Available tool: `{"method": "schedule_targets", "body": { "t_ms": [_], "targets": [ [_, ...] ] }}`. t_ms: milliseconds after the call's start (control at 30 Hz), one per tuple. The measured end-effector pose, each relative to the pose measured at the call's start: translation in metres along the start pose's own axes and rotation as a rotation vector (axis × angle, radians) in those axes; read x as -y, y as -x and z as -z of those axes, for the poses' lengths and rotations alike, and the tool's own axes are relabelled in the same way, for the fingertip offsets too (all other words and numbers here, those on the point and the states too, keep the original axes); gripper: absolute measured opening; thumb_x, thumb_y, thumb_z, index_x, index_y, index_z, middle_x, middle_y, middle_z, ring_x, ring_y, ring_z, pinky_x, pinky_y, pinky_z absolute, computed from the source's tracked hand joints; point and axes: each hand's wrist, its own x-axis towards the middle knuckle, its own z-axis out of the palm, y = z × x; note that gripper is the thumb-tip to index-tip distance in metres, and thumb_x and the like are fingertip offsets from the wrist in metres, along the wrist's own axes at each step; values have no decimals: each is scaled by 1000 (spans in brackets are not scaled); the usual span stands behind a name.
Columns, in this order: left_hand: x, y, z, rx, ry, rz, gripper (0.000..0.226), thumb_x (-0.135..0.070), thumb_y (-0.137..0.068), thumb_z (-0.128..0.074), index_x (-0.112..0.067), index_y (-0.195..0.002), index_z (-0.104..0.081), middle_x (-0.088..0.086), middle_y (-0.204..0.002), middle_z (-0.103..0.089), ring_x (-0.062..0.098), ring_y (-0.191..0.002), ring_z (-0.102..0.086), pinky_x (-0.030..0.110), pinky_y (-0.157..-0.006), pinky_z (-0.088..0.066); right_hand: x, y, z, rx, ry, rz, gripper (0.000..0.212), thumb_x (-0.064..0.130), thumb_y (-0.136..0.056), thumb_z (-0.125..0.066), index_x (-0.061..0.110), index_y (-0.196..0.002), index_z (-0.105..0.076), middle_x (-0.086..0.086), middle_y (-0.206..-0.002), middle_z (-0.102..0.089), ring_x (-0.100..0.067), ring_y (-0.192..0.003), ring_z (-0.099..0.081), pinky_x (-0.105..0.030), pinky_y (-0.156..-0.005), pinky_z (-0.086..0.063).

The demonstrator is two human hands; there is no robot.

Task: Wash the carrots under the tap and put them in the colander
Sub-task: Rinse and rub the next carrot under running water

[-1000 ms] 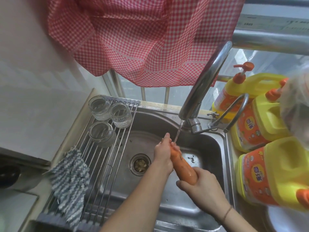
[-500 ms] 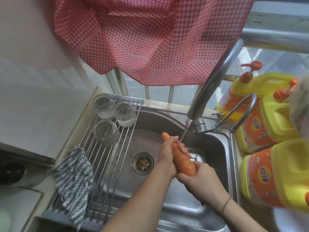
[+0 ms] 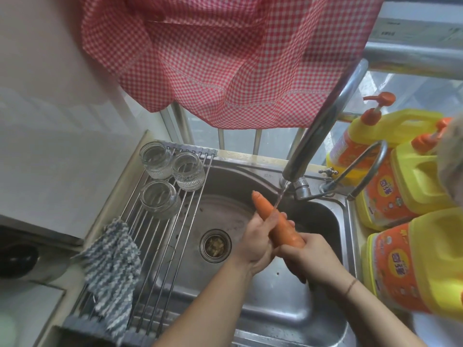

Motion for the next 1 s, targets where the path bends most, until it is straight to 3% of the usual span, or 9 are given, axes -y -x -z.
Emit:
{"method": "schedule_targets", "body": {
  "t_ms": [67,133,300,433,533,633,733,833,1000],
  "targets": [
    [-7,6,4,140,118,23,41,-7,-85,-63,-9,-124,-51,13,-104,-59,28,-98,-65,40,-84,-57,-1,0,6,143,-287,-70,35,25,-63,-75,-3,-76,-58,-17,-57,-53,-24,-41,-43,-38,-55,-45],
    [-9,6,2,136,141,14,52,-8,-76,-71,-8,-124,-50,13,-100,-62,29,-93,-67,40,-80,-57,-2,2,4,177,-313,-79,35,24,-64,-72,-4,-79,-56,-18,-58,-53,-23,-39,-42,-35,-53,-46],
    [11,-11,-1,-327,-101,-53,24,-14,-87,-72,-5,-97,-52,6,-64,-56,18,-54,-58,32,-57,-53,-10,9,-21,-123,354,56,29,45,-61,-68,19,-74,-62,2,-58,-66,-14,-50,-59,-29,-49,-47],
    [4,-14,0,-406,-183,118,32,-36,-82,-76,-15,-67,-56,5,-55,-53,20,-47,-54,33,-61,-50,-15,14,-31,-206,676,100,27,51,-69,-60,29,-84,-56,6,-71,-66,-15,-66,-62,-25,-54,-42],
    [-1,-14,5,-328,-93,210,49,-47,-87,-69,-16,-53,-52,3,-55,-50,17,-47,-53,30,-58,-50,-15,13,-27,-100,398,90,19,34,-66,-70,19,-70,-58,3,-56,-66,-13,-49,-59,-26,-48,-44],
    [-3,-7,8,-224,69,181,46,-48,-87,-64,-16,-58,-51,2,-55,-49,17,-49,-54,28,-57,-50,-15,15,-20,81,-20,-11,31,30,-58,-76,5,-66,-58,-9,-50,-57,-22,-40,-47,-30,-49,-40],
    [-1,1,6,-125,258,75,39,-41,-72,-80,-14,-62,-55,0,-54,-50,13,-46,-54,26,-51,-50,-28,18,-22,291,-552,-196,50,30,-50,-75,-4,-81,-55,-19,-58,-51,-21,-33,-40,-46,-66,-48],
    [1,2,7,-22,344,-18,43,-25,-54,-96,-12,-72,-59,-1,-60,-53,10,-46,-54,25,-49,-52,-32,27,-30,463,-931,-319,46,26,-52,-75,-2,-84,-57,-19,-62,-48,-20,-28,-37,-40,-65,-55],
    [-8,-12,-10,-237,73,78,29,-33,-91,-63,-18,-70,-50,-5,-51,-46,7,-39,-47,22,-43,-46,-34,20,-32,334,-862,-256,52,27,-53,-72,0,-92,-51,-18,-62,-50,-18,-30,-33,-39,-63,-56]
  ]
}}
